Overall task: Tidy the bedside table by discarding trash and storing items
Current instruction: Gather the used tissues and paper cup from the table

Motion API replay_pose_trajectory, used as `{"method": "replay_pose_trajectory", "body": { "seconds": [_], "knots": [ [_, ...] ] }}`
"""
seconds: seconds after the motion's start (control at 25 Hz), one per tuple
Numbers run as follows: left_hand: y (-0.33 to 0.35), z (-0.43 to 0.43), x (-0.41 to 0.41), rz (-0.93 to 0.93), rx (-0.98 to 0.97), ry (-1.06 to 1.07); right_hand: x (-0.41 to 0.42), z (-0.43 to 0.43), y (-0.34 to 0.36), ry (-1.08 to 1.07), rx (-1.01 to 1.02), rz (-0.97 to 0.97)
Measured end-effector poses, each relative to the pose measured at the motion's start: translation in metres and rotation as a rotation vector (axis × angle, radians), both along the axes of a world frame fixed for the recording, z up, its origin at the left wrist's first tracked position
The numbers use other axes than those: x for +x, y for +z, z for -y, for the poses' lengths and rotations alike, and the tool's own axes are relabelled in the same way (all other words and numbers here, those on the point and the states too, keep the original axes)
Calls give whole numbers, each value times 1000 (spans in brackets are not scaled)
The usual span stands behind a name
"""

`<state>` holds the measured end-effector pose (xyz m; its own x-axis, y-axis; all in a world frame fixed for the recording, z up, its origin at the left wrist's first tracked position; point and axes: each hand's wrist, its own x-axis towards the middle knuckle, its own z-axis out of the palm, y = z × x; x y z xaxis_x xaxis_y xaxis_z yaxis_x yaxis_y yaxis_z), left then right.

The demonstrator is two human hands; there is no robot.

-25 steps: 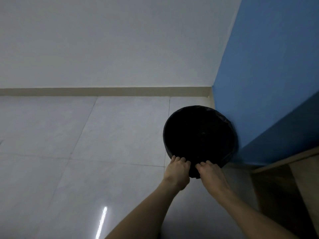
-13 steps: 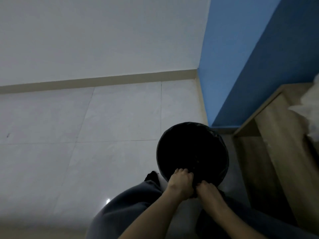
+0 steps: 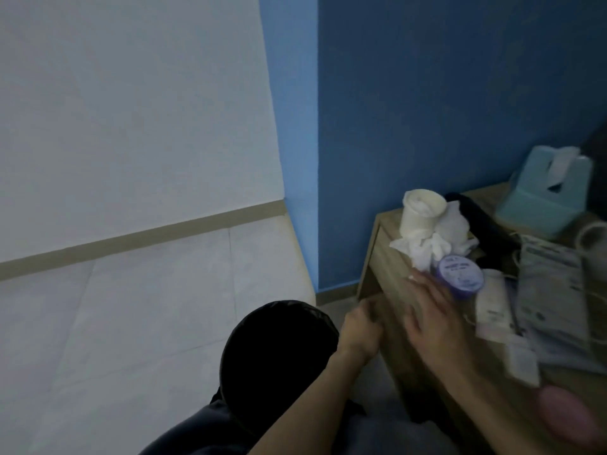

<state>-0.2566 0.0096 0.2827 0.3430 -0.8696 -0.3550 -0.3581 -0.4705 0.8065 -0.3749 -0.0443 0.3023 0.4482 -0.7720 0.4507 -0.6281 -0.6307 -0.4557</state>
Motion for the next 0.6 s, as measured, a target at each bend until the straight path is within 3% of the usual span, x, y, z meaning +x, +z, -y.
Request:
{"method": "replay_pose_trajectory", "body": {
  "seconds": [0.08, 0.28, 0.6],
  "knots": [
    [3, 19, -30, -76, 39, -49, -38, 15, 6, -122, -52, -19],
    [5, 43, -86, -154, 58, -72, -94, 25, -28, -140, 100, -433],
    [-40, 68, -83, -120, 49, -180, -93, 43, -32, -218, 157, -574]
  ]
}}
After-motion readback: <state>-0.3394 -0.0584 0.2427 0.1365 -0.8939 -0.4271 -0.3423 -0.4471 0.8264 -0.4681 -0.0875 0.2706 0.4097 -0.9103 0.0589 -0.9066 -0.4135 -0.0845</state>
